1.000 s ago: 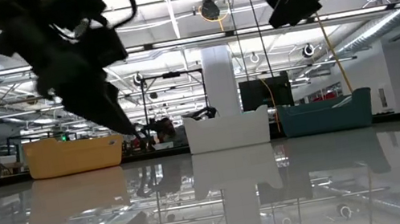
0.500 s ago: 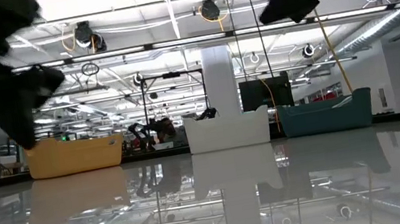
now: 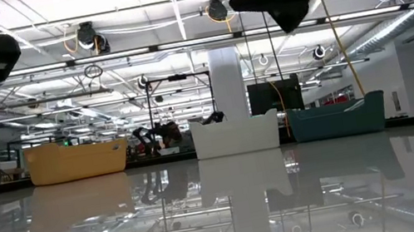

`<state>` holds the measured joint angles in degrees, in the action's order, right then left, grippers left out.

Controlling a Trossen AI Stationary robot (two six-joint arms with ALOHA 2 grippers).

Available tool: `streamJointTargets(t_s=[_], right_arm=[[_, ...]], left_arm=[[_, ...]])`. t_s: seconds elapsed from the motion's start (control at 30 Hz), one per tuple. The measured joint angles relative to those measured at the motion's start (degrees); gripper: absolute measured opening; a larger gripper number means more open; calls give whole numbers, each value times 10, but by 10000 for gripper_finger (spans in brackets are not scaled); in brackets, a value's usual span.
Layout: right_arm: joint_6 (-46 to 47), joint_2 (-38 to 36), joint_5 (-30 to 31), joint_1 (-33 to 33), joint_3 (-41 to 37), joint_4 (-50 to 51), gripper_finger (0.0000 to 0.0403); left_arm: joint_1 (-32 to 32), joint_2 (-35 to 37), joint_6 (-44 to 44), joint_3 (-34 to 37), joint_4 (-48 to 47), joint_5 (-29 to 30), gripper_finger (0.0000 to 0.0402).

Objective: Sort silverware by color (type)
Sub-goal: Put the black spoon into the orange bin

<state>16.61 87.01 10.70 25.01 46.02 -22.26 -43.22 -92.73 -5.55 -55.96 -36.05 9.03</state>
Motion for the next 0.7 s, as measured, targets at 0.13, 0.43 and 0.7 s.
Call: streamJointTargets(t_s=[0.13, 0.43, 0.7], right_arm=[[21, 21, 5, 17, 0, -50, 148], [37, 39, 105, 73, 0, -101, 148], [52, 39, 181, 112, 0, -105, 148]], left_arm=[[-9, -59, 27, -50, -54, 0, 195], [-9, -129, 86, -87, -95, -2, 194], [-1, -135, 100, -86, -99, -26, 119]])
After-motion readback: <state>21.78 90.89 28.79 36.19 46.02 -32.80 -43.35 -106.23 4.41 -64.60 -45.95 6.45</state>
